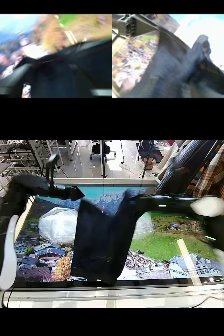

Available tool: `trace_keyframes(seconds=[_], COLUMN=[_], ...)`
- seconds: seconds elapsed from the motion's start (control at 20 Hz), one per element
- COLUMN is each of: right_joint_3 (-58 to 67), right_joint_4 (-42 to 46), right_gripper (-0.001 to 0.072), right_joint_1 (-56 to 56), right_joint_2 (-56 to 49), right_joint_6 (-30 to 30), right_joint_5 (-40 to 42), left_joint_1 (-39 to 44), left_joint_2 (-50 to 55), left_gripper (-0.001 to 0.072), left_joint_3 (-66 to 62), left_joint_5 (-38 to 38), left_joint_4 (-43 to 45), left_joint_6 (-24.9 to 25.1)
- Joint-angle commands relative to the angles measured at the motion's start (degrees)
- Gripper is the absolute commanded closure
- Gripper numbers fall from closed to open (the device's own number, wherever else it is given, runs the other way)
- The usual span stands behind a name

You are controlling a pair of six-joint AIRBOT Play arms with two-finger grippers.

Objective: Fold the clothes and pants, and hang the long-sleeved shirts on hangers.

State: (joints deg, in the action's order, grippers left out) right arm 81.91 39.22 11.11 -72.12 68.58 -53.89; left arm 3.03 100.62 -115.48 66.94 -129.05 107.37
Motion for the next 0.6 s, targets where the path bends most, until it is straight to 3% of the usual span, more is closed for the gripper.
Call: trace_keyframes(seconds=[0.0,0.2,0.25,0.3,0.4,0.55], right_joint_3=[0.94,0.87,0.87,0.87,0.72,-2.05], right_joint_4=[-1.18,4.83,5.57,6.64,9.18,9.73], right_gripper=[0.0148,0.0148,0.0148,0.0148,0.0148,0.0149], right_joint_1=[5.31,1.95,-0.04,-2.12,-6.40,-11.58], right_joint_2=[-16.74,-17.55,-17.09,-16.74,-16.48,-16.46], right_joint_6=[-2.05,-1.62,-0.35,1.29,4.35,4.26], right_joint_5=[11.52,7.21,4.48,1.46,-6.27,-17.42], left_joint_1=[-7.15,-14.12,-14.51,-14.47,-12.55,-7.78], left_joint_2=[8.20,8.35,7.96,6.99,3.72,-2.95], left_gripper=[-0.0002,0.0010,0.0049,0.0109,0.0109,0.0108], left_joint_3=[0.04,0.20,0.76,2.38,8.57,22.49], left_joint_5=[1.97,22.08,24.87,25.97,25.64,24.09], left_joint_4=[0.00,1.75,2.40,4.13,6.16,12.90], left_joint_6=[-9.64,-9.68,-10.03,-10.60,-10.64,-10.58])
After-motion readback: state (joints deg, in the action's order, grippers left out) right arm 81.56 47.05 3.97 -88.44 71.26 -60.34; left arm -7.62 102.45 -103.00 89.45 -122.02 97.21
